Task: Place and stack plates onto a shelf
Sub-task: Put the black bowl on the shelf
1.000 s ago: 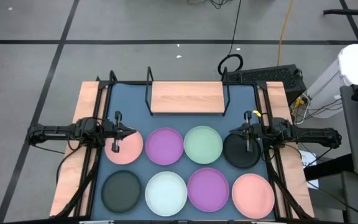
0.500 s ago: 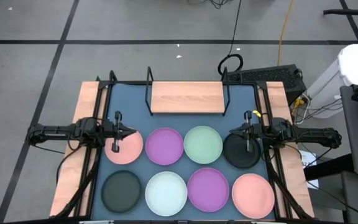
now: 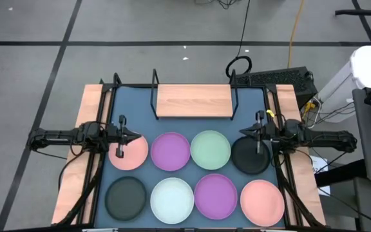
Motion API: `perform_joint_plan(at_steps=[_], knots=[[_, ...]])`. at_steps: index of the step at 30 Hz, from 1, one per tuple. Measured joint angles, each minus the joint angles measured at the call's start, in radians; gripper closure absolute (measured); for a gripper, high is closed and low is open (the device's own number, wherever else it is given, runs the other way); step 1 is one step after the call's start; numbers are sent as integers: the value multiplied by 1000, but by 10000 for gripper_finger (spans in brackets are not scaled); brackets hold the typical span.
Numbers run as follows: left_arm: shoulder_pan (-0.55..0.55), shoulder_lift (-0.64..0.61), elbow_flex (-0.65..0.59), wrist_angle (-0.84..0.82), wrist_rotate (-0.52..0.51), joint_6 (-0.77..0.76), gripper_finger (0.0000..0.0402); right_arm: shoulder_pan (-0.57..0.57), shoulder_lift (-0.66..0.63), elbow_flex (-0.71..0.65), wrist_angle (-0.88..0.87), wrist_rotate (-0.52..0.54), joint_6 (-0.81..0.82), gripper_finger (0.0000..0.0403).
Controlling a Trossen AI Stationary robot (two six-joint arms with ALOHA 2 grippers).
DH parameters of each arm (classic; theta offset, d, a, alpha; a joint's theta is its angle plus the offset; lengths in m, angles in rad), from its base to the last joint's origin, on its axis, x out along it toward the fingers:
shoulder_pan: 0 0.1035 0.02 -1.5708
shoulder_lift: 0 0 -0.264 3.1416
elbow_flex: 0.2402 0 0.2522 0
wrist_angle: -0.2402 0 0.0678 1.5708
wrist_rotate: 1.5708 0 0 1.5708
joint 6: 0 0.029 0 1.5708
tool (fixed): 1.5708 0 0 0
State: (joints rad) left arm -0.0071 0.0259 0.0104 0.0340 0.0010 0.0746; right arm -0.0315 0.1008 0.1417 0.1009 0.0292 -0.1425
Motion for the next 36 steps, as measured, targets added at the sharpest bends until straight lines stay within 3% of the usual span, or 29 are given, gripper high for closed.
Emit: perform_joint_plan(at_steps=[17,24,30,36], knots=[[0,0,0,0,0,-5,389,40,409,400,-97,1,78,403],[0,0,0,0,0,-5,389,87,556,639,-322,120,128,403],[0,0,0,0,0,-5,389,112,647,809,-489,135,226,403],[0,0,0,0,0,-5,389,137,716,951,-712,221,322,403]])
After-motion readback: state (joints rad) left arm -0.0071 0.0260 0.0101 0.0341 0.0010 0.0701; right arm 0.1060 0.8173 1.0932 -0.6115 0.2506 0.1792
